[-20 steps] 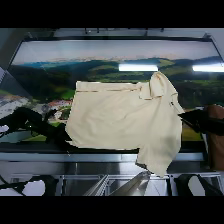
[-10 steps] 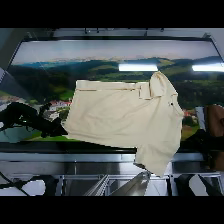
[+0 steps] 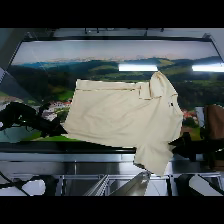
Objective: Fold the shirts.
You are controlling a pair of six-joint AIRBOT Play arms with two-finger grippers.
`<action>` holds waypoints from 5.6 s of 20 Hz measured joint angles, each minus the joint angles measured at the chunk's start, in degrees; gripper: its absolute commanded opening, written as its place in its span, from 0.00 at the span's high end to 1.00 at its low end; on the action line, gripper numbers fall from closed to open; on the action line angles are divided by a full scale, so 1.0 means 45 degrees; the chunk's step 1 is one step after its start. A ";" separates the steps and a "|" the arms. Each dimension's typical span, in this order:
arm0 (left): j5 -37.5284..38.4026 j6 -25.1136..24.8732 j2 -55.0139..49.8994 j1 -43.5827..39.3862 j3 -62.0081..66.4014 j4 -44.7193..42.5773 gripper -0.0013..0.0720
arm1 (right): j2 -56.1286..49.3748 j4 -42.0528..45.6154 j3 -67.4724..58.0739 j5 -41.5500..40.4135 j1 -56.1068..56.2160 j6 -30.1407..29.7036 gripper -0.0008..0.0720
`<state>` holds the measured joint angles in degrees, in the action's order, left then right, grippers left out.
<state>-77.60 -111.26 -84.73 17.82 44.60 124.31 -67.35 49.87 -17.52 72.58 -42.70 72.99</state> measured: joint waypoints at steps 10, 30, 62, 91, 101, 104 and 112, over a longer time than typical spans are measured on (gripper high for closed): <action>-0.0078 0.0005 0.0000 0.0005 0.0010 -0.0005 0.95 | -0.0389 -0.2550 0.0053 0.0068 0.0000 -0.2152 0.95; -0.0389 -0.0709 0.7009 0.5561 1.5174 0.7572 0.95 | 0.6494 -1.5650 -1.4382 -0.0214 -0.2137 -0.5479 0.95; -0.0398 -0.0087 -0.8519 -0.1239 1.5790 0.2599 0.96 | -0.9724 -1.1074 -1.4834 -0.1209 0.5255 -0.8888 0.95; -0.4867 0.2225 -0.5207 -0.0476 1.0438 -0.0015 0.02 | -0.5581 -0.1860 -1.0292 0.3424 0.2380 -0.3798 0.57; -0.1491 0.1239 -0.1049 0.1447 0.1020 -0.0432 0.11 | -0.0214 0.1132 -0.3740 -0.0408 0.1885 0.0058 0.57; -0.0772 0.1200 -0.1001 0.0714 0.0189 -0.0345 0.38 | 0.0010 0.0952 -0.3424 -0.0291 0.1885 0.0121 0.57; -0.0398 0.0850 -0.1821 -0.1530 0.1054 -0.0097 0.95 | 0.0112 0.1039 -0.3235 0.0049 0.1831 -0.0015 0.48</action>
<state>-79.40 -107.44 -92.92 10.94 49.34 123.87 -66.85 54.54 -32.08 72.79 -34.46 72.93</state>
